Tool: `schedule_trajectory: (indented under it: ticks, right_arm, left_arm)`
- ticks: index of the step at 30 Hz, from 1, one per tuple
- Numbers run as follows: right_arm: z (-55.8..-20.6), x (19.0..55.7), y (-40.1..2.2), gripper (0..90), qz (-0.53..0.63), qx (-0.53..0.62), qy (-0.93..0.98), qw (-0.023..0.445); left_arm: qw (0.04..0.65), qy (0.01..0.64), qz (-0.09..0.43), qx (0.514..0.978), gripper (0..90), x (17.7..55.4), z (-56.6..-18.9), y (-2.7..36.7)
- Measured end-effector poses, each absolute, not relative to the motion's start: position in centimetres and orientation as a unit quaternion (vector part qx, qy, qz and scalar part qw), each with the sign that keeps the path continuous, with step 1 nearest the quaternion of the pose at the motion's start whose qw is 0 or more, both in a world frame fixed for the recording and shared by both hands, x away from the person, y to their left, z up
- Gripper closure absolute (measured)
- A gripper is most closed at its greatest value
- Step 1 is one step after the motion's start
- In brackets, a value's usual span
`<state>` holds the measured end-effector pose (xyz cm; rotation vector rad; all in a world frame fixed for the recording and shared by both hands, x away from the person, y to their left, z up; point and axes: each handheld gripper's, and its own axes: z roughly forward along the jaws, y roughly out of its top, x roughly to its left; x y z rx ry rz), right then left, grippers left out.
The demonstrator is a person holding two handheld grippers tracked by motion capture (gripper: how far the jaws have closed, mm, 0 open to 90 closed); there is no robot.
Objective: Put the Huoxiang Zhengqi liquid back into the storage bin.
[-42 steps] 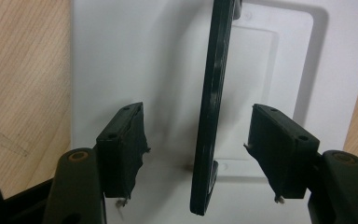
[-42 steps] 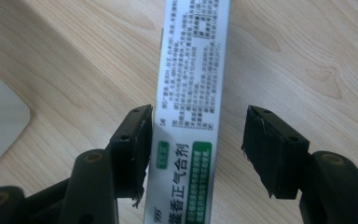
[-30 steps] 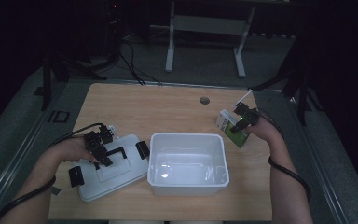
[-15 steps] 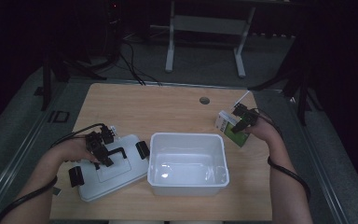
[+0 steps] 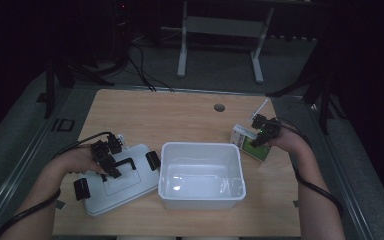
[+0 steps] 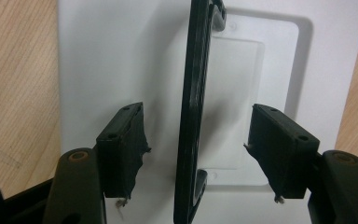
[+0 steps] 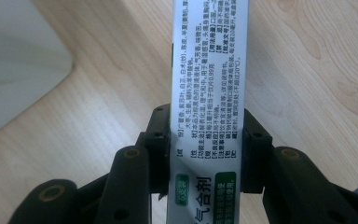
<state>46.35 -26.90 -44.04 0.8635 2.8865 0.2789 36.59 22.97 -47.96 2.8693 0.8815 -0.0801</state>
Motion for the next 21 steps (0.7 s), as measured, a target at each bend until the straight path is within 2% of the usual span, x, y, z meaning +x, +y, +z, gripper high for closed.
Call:
schedule_trajectory:
  ticks: [9,21]
  right_arm:
    - [-41.8,43.9,-27.4,63.6,0.099,0.258,0.96,0.05]
    - [-37.0,40.9,-28.6,63.6,0.108,0.229,0.965,0.067]
  left_arm:
    - [0.069,0.289,-0.025,0.954,36.6,36.5,-47.7,22.8]
    - [0.068,0.29,-0.025,0.954,36.6,36.4,-47.6,22.6]
